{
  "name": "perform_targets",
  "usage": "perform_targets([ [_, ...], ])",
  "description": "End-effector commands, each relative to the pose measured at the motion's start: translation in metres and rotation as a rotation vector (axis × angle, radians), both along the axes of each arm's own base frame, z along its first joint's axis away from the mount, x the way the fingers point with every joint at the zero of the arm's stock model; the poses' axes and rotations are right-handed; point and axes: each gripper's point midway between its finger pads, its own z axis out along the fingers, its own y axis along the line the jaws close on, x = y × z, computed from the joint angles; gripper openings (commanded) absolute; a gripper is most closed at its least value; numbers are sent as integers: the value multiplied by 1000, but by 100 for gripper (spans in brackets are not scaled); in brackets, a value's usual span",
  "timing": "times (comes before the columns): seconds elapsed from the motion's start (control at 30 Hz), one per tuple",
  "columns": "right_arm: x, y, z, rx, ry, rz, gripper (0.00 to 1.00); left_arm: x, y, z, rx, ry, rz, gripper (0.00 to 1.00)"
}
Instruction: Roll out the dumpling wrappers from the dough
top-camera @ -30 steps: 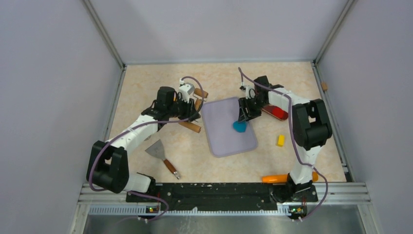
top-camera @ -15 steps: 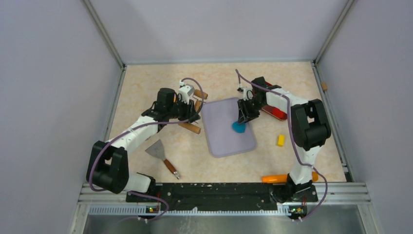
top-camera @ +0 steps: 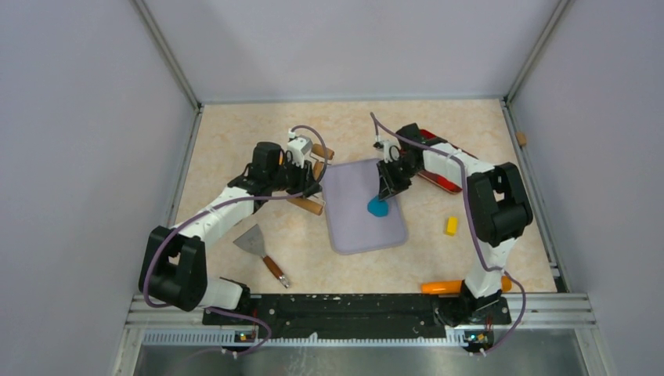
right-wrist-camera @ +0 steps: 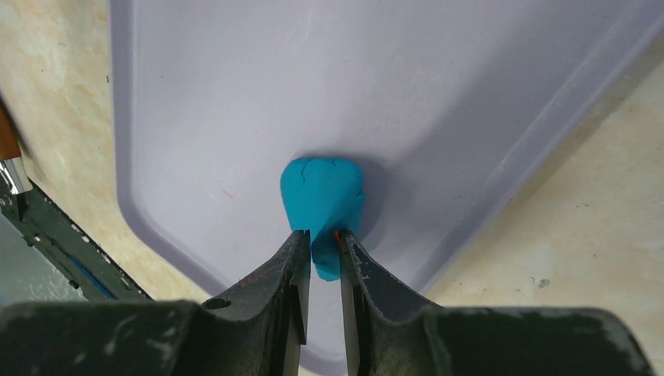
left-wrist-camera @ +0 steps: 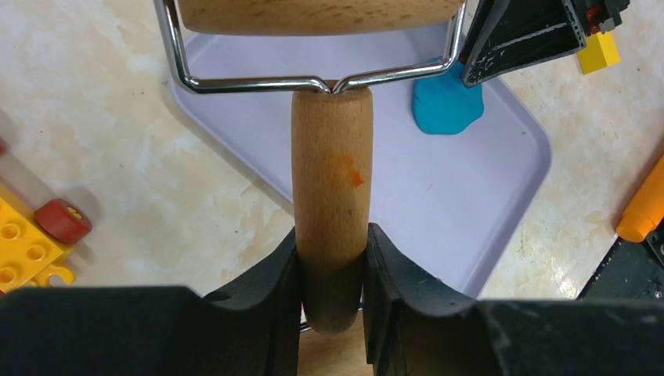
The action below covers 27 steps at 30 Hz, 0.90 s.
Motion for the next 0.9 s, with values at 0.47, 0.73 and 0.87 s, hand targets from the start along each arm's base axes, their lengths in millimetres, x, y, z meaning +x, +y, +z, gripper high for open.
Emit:
perform_targets([
  [0.47, 9, 23, 73, -23, -252, 87, 19, 13, 20, 24, 2, -88, 80, 0],
  [0.73, 6, 11, 42, -94, -217, 67, 35, 15, 18, 25, -9, -88, 74, 0],
  [0.87, 12, 7, 32, -131, -222, 80, 37, 15, 18, 27, -8, -89, 74, 0],
])
